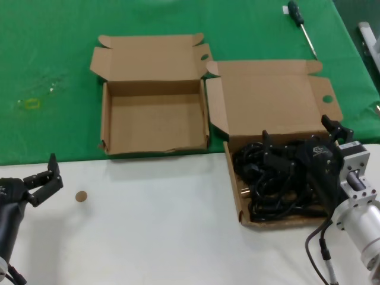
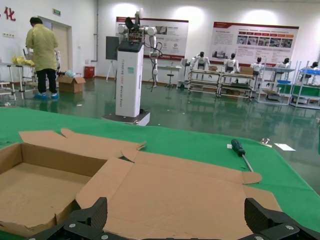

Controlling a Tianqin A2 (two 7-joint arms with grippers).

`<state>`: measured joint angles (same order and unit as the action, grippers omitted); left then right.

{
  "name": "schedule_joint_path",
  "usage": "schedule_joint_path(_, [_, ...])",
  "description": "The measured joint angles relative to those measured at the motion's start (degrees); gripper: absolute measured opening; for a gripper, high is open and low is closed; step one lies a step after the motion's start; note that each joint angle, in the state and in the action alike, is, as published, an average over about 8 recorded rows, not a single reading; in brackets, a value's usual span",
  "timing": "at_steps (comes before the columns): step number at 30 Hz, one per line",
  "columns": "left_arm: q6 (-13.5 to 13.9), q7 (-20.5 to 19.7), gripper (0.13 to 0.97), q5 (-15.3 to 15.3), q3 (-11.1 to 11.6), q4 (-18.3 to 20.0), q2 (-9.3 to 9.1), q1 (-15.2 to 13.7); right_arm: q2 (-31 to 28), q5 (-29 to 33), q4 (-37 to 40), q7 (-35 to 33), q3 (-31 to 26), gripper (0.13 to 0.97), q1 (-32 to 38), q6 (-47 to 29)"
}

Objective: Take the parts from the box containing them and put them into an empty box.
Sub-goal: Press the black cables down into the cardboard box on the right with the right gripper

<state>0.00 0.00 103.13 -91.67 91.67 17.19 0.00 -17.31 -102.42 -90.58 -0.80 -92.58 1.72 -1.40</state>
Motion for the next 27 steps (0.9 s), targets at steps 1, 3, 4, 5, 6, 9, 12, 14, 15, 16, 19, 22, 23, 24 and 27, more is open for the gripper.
schedule_joint_path(1, [0.0,0.0,0.961,0.0,0.0,0.0,0.0,0.0,0.0,0.0,0.0,0.0,0.0,0.966,0.0,0.0])
schedule_joint_path(3, [0.0,0.0,0.959,0.0,0.0,0.0,0.0,0.0,0.0,0.0,0.0,0.0,0.0,0.966,0.0,0.0])
schedule_joint_path(4, [0.0,0.0,0.957,0.0,0.0,0.0,0.0,0.0,0.0,0.0,0.0,0.0,0.0,0.966,0.0,0.0])
schedule_joint_path(5, [0.0,0.0,0.956,0.0,0.0,0.0,0.0,0.0,0.0,0.0,0.0,0.0,0.0,0.966,0.0,0.0])
schedule_joint_path(6, [0.0,0.0,0.954,0.0,0.0,0.0,0.0,0.0,0.0,0.0,0.0,0.0,0.0,0.966,0.0,0.0])
schedule_joint_path(9, [0.0,0.0,0.935,0.0,0.0,0.0,0.0,0.0,-0.09,-0.05,-0.05,0.03,-0.11,0.966,-0.02,0.16])
schedule_joint_path(12, [0.0,0.0,0.906,0.0,0.0,0.0,0.0,0.0,-0.44,-0.25,-0.25,0.2,-0.5,0.966,-0.14,0.69])
schedule_joint_path(14, [0.0,0.0,0.887,0.0,0.0,0.0,0.0,0.0,-0.8,-0.45,-0.48,0.35,-0.91,0.966,-0.3,1.15])
schedule_joint_path(15, [0.0,0.0,0.877,0.0,0.0,0.0,0.0,0.0,-1.04,-0.58,-0.63,0.44,-1.17,0.966,-0.41,1.42])
schedule_joint_path(16, [0.0,0.0,0.877,0.0,0.0,0.0,0.0,0.0,-1.3,-0.71,-0.8,0.52,-1.45,0.966,-0.52,1.67])
schedule_joint_path(19, [0.0,0.0,0.877,0.0,0.0,0.0,0.0,0.0,-2.25,-1.22,-1.35,0.7,-2.45,0.966,-0.88,2.29])
schedule_joint_path(22, [0.0,0.0,0.821,0.0,0.0,0.0,0.0,0.0,-3.75,-1.94,-2.07,0.79,-3.81,0.966,-1.18,2.9])
schedule_joint_path(23, [0.0,0.0,0.802,0.0,0.0,0.0,0.0,0.0,-4.31,-2.14,-2.3,0.8,-4.22,0.966,-1.24,2.98])
schedule_joint_path(24, [0.0,0.0,0.784,0.0,0.0,0.0,0.0,0.0,-4.88,-2.3,-2.5,0.8,-4.59,0.966,-1.27,2.96])
schedule_joint_path(27, [0.0,0.0,0.728,0.0,0.0,0.0,0.0,0.0,-6.55,-2.42,-2.77,0.61,-5.09,0.966,-1.08,2.0])
